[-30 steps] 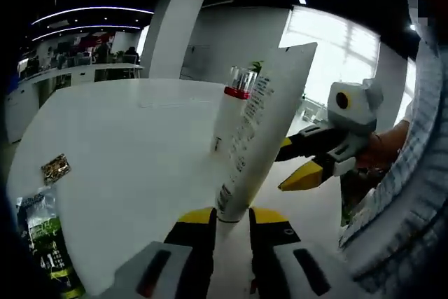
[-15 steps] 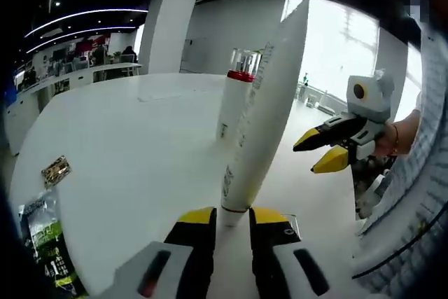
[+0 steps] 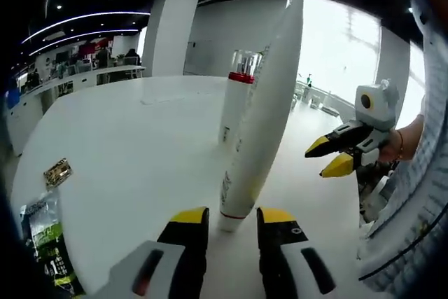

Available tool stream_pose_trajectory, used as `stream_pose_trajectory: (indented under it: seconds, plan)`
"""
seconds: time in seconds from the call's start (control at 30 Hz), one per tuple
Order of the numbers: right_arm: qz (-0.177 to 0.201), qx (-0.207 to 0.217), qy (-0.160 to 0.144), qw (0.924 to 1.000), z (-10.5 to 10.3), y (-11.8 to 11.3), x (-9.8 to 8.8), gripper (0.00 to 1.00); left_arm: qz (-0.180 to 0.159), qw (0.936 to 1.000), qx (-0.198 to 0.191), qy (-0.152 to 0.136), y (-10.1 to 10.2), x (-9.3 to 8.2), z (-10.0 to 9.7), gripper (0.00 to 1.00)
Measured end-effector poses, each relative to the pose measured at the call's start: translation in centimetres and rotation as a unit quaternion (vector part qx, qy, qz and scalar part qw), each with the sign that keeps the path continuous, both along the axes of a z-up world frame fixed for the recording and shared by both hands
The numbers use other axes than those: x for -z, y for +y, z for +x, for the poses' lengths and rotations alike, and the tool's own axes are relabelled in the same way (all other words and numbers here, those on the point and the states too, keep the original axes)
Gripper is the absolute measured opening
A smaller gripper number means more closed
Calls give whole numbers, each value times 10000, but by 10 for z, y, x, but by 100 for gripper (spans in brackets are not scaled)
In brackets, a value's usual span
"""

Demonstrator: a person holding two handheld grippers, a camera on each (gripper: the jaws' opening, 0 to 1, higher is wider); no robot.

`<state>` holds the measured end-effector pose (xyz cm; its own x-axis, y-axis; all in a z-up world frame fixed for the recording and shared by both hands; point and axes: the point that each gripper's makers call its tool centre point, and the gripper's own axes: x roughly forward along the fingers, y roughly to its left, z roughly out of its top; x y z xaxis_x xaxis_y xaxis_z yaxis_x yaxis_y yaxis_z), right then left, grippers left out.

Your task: Arrange the skincare products in the storage area until every visible bottle or jar stands upright without overlapping.

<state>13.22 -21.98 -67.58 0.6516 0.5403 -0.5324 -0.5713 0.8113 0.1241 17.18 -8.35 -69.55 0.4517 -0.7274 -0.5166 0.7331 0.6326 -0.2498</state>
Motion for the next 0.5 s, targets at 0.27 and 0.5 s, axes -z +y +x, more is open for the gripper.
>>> stream_pose_trajectory:
  seconds: [0.27, 0.5]
  plan:
    - [-80, 44, -60, 9999, 0, -35, 2, 29, 36, 9991, -411, 139, 2, 2, -2, 27]
    - [-67, -7, -244, 9997, 1, -74, -1, 29, 249, 9970, -731, -38, -1, -3, -5, 24]
